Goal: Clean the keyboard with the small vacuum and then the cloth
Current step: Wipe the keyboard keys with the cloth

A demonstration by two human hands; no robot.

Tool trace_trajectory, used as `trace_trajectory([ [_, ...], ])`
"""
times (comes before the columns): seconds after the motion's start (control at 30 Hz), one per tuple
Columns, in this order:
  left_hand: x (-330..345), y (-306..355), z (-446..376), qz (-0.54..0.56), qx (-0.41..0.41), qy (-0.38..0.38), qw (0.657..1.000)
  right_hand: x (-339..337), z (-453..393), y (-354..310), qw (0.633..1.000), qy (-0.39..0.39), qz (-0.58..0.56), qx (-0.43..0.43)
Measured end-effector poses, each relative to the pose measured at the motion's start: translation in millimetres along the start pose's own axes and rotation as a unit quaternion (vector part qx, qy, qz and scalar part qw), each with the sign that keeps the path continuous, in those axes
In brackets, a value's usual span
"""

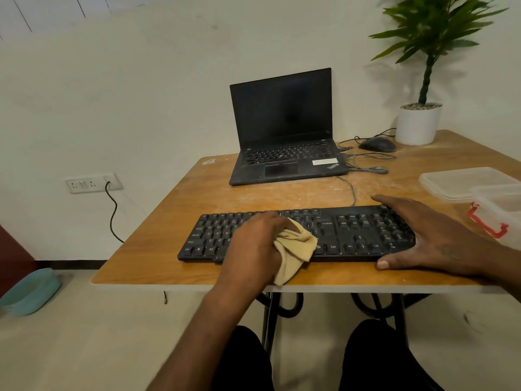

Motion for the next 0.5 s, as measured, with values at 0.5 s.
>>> trace_trajectory([
  [0.5,-13.7,-21.5,8.3,-0.037,-0.047,0.002,0.998,-0.8,-1.4,-2.0,1.0,-0.001,0.002,0.002],
])
Point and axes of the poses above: each hand's wrist, its own z-axis away from the middle knuckle, its own x-axis out of the palm, y = z × x, the point moved 3 cm from there along -z, towards the middle knuckle, and after that the axes turned 7 degrees about x, right-handed, at the moved point
